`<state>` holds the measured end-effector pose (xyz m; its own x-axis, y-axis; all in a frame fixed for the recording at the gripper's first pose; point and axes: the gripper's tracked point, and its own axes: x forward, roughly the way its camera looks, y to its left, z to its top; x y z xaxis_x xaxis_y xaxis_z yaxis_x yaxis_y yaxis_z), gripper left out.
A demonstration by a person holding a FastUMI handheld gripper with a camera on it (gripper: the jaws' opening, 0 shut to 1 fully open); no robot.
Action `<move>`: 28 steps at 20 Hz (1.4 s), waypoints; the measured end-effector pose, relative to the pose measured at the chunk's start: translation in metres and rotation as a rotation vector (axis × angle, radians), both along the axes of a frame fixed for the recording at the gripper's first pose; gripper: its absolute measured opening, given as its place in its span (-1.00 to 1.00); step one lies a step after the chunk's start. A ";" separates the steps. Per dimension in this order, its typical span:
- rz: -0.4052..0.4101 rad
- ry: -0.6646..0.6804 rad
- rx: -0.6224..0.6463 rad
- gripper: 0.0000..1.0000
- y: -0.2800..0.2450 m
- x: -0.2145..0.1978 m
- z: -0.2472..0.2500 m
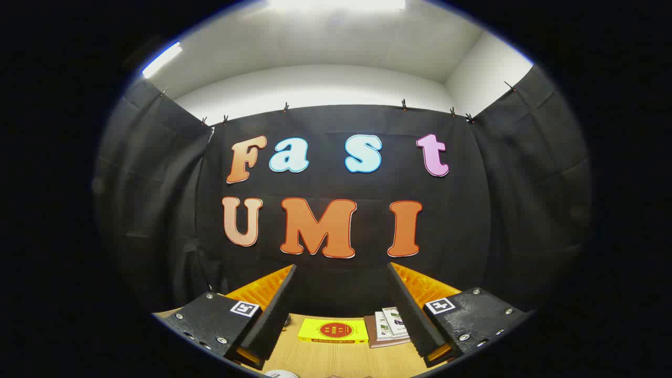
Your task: Open the storage box then place both shoes into the box .Put the left shoe in first, then the right shoe, with the right side of both shoes facing outward in a uniform manner.
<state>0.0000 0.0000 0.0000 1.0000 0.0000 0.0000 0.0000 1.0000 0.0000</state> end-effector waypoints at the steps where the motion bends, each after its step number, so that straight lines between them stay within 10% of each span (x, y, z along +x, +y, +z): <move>1: -0.002 -0.003 -0.004 0.98 -0.001 -0.001 0.001; 28: 0.030 0.038 0.025 0.98 0.010 0.006 -0.011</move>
